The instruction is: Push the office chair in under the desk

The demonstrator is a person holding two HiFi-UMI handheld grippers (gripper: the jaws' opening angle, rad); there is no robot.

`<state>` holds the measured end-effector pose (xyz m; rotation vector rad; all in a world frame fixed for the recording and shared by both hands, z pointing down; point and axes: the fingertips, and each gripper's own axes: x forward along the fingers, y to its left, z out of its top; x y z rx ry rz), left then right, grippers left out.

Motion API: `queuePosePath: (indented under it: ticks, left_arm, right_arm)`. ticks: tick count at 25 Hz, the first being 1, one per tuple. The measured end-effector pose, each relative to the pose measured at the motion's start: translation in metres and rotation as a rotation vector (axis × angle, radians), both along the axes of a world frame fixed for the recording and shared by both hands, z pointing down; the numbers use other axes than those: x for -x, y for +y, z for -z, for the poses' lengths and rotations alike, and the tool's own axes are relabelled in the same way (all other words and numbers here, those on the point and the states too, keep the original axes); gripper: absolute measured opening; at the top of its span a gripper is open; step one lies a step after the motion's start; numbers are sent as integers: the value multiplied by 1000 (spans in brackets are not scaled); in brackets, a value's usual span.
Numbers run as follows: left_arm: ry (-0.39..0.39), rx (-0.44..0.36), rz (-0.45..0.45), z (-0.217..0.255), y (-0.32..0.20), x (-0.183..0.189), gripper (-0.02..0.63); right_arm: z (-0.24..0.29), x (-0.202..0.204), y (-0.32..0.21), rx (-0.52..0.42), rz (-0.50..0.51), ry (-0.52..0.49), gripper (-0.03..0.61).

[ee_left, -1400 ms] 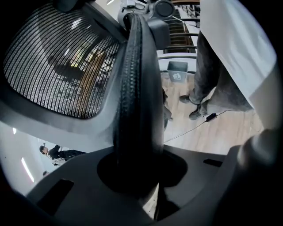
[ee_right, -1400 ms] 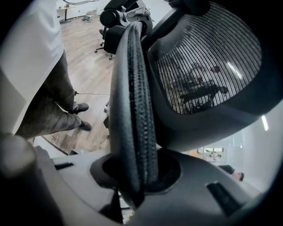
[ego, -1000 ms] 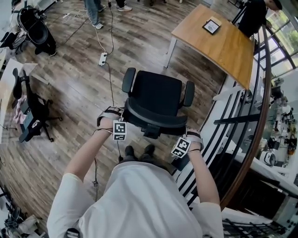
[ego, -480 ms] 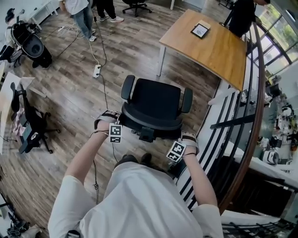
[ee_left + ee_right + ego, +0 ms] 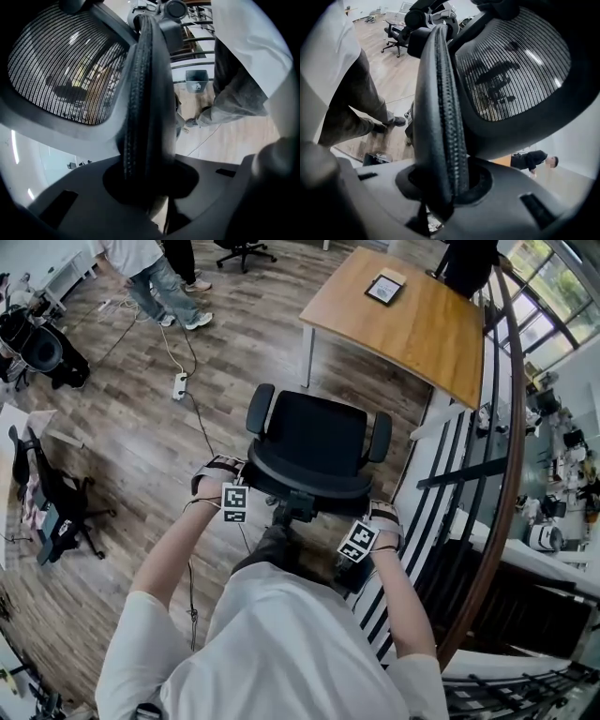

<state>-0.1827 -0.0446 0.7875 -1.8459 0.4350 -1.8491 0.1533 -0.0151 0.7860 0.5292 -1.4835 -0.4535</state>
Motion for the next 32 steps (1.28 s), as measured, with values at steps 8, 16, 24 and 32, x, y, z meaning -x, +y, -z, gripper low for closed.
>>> queuePosePath:
  ticks: [8, 16, 24, 32]
  left_arm:
    - [2, -1, -42, -7, -43, -18, 67]
    - [1, -2, -91, -1, -109, -45, 67]
    - [13, -8, -163, -1, -179, -75, 67]
    - [22, -18, -229, 6, -242, -116, 69]
  right_arm:
    - [-9, -16, -28, 4, -40, 3, 89]
    - [-3, -41, -76, 13, -89, 3, 87]
    - [-2, -65, -122, 12, -169, 5, 89]
    - [5, -100, -165, 12, -229, -2, 89]
